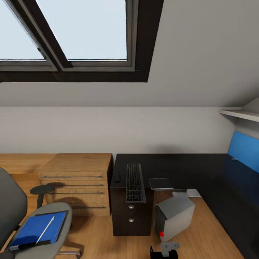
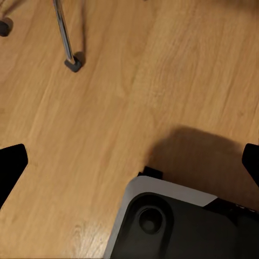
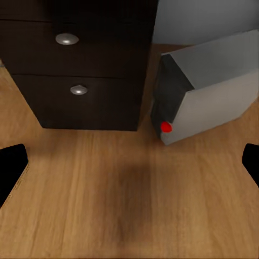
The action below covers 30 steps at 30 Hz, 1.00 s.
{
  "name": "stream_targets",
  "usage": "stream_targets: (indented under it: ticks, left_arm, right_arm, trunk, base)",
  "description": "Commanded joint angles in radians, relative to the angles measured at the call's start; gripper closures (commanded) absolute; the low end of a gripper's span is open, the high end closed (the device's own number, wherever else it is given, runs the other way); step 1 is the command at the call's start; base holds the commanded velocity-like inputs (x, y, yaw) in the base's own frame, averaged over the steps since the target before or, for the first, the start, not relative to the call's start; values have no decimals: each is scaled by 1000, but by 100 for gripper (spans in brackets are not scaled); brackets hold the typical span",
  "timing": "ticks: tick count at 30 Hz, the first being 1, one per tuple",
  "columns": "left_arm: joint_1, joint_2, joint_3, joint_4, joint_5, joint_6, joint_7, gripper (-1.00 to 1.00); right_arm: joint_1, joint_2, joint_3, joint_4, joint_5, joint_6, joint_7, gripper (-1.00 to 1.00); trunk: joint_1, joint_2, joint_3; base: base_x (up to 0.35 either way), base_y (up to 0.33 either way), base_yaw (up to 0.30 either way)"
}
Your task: In the bedroom, organize the workspace by keeping the computer under the desk, ensuring the monitor is on the desk, placing the keyboard on the desk next to the monitor, placing the mouse on the desk next to the keyboard, moving the folder from the swivel chair onto the desk next to the mouse, stacking the notebook on top of the folder with the pen on top of the notebook, and positioning the swivel chair next to the desk.
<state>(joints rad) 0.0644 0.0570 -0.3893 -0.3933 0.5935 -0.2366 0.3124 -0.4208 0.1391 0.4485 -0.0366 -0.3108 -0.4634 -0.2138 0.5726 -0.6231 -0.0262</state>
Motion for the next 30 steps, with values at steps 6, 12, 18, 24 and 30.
stream_targets:
  ticks: [6, 12, 18, 24, 30]
  left_arm:
    - [0, -3, -9, -2, 8, -3, 7, -100]
    - [0, -6, -8, -2, 8, -9, 7, -100]
    - [0, -5, -7, -4, 6, -17, 7, -100]
    - [0, -19, -7, -20, 12, -230, 16, -100]
    - [0, -54, -11, -244, -27, -157, 104, -100]
  right_arm:
    - [-1, 1, 9, 1, -7, -3, -4, -100]
    - [-1, 1, 9, 1, -7, -3, -4, -100]
    - [-1, 1, 9, 1, -7, -3, -4, -100]
    - [-1, 0, 8, -1, -10, -4, -4, -100]
    - [-1, -1, 6, -43, -9, -45, -7, -100]
  trunk:
    - [0, -2, -2]
    - [0, -2, -2]
    - [0, -2, -2]
    - [8, -16, -8]
    - [31, -58, -27]
  base:
    - [3, 336, 0]
    - [0, 303, -6]
    - [0, 69, -155]
    - [0, 8, -40]
    - [0, 0, 0]
